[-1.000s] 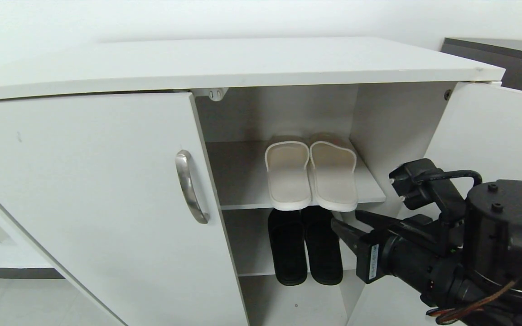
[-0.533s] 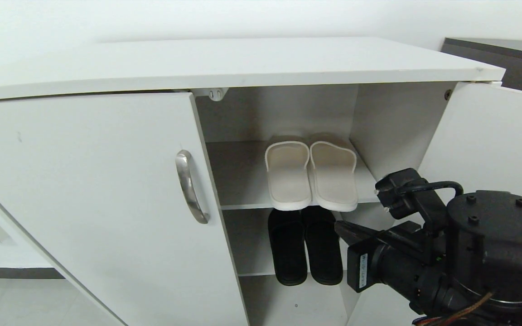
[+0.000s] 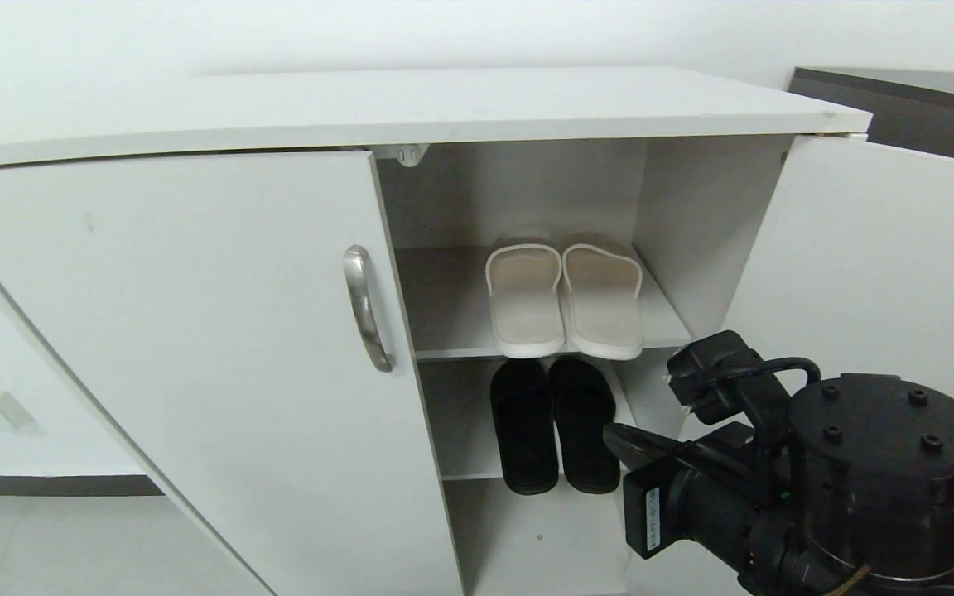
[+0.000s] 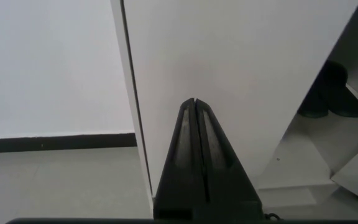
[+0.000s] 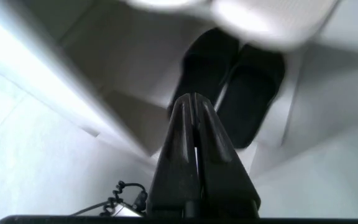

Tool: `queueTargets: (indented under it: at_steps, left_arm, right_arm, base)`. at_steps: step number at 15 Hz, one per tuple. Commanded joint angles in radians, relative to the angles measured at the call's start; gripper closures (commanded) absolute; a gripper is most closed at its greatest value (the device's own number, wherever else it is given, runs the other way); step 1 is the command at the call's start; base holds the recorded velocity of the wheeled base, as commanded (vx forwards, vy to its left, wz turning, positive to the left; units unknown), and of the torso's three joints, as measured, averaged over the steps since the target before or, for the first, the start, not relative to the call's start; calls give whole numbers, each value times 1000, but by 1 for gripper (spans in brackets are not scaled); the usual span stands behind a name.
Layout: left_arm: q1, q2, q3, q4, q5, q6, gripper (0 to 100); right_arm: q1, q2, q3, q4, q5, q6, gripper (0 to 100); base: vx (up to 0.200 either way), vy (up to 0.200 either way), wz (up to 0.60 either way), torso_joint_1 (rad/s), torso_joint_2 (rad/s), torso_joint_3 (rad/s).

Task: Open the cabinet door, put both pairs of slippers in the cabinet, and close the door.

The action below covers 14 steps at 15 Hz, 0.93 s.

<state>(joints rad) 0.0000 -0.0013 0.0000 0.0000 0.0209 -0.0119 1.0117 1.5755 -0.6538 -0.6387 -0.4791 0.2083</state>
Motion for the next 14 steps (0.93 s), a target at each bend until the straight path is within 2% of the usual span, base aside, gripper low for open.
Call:
queueTargets:
  at_steps: [1,14]
  left_arm:
    - [0,1,-2,0,1,0,100]
    - [0,1,0,0,1,-2,100]
  right_arm:
    - [1,14,0,-1,-1,0,100]
    - [-10,40,29,-36,-3,-6,100]
  base:
    - [-200,0,0,-2,2,2]
    - [-200,0,0,1,3,3]
